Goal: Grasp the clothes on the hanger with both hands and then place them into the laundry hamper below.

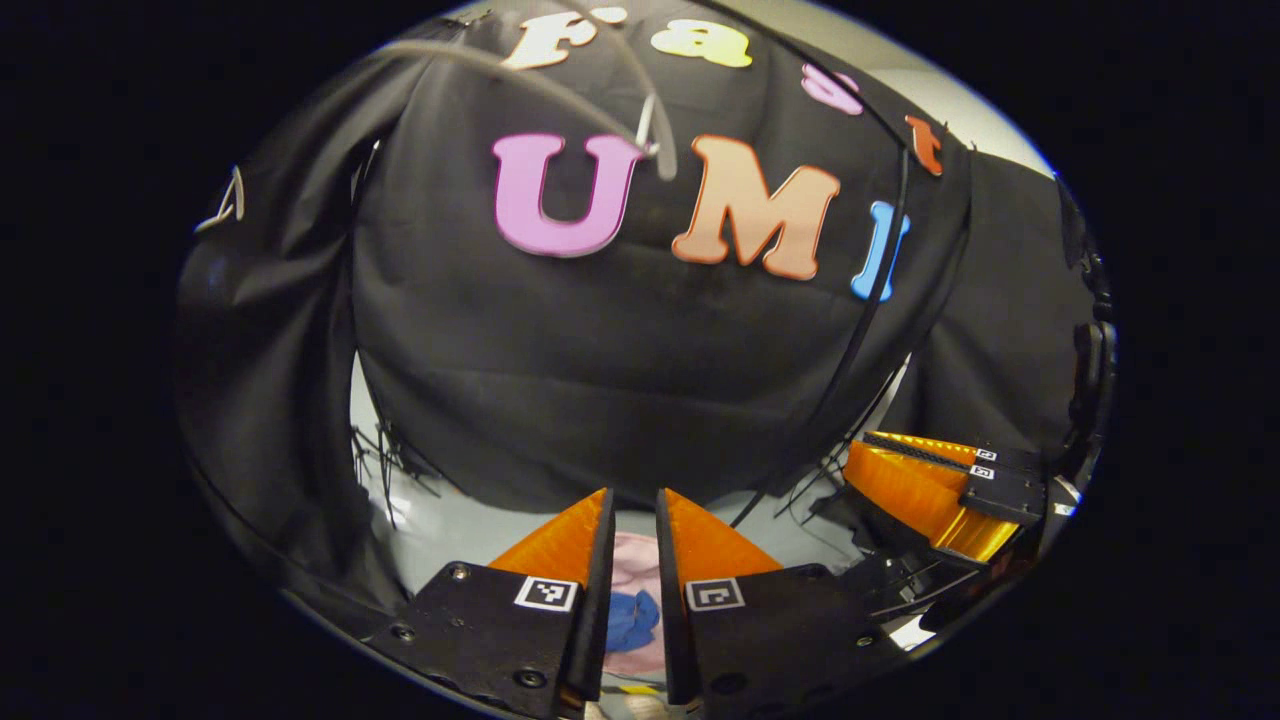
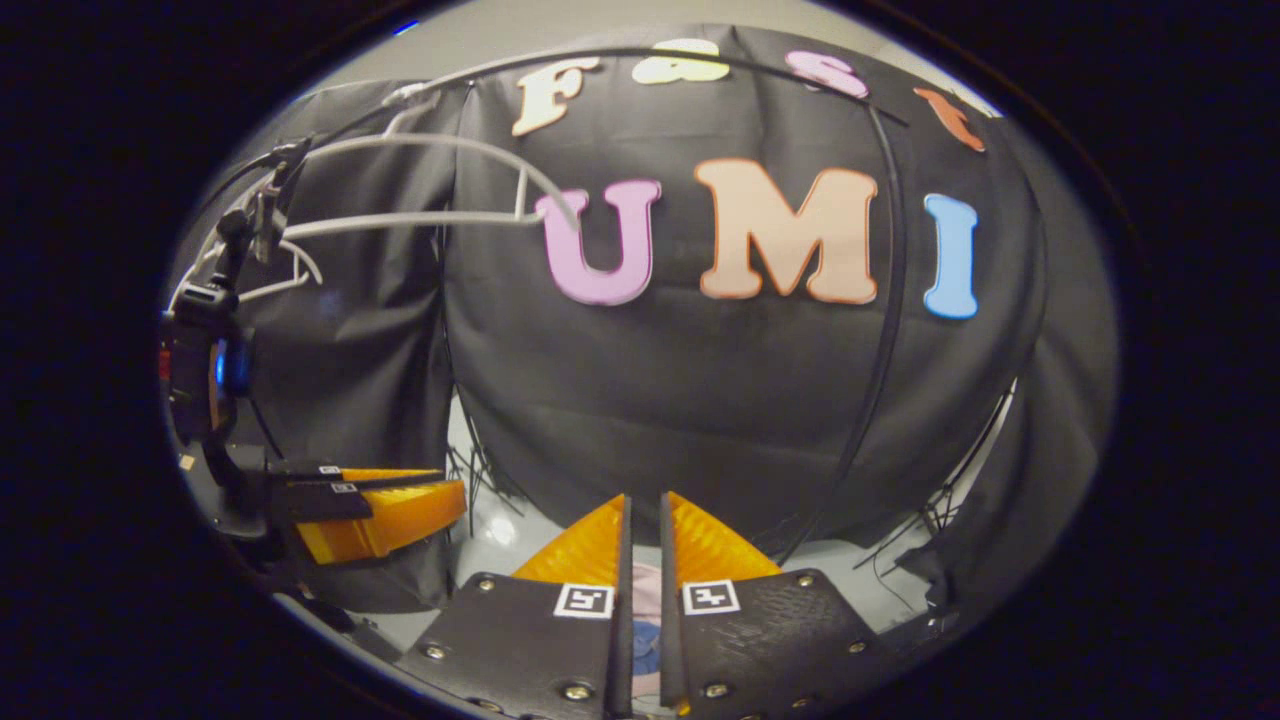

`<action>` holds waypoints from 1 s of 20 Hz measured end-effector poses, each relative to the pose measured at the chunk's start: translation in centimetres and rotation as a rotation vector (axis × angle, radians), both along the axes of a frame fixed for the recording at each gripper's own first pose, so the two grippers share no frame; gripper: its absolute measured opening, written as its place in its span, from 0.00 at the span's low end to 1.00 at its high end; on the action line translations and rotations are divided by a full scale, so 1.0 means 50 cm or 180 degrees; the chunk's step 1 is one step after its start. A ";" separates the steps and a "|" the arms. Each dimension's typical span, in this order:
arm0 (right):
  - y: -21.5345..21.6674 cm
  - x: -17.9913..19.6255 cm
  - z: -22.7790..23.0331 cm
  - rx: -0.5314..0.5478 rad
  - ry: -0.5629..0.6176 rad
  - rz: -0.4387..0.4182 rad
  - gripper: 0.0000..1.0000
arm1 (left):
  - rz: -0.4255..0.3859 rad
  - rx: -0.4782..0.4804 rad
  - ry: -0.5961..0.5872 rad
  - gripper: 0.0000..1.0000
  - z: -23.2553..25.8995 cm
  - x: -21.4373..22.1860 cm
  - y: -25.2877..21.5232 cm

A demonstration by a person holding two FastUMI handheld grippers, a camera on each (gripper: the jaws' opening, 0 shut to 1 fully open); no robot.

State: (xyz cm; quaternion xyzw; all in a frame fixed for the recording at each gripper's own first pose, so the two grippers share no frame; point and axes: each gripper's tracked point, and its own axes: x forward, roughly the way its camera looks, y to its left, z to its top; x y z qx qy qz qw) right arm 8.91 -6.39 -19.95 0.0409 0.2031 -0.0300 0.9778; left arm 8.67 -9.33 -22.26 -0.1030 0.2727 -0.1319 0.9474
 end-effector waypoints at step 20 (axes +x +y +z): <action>-0.136 -0.087 0.371 -0.0181 -0.1158 -0.0445 0.76 | -0.0075 -0.0037 -0.1721 0.94 0.449 0.003 -0.074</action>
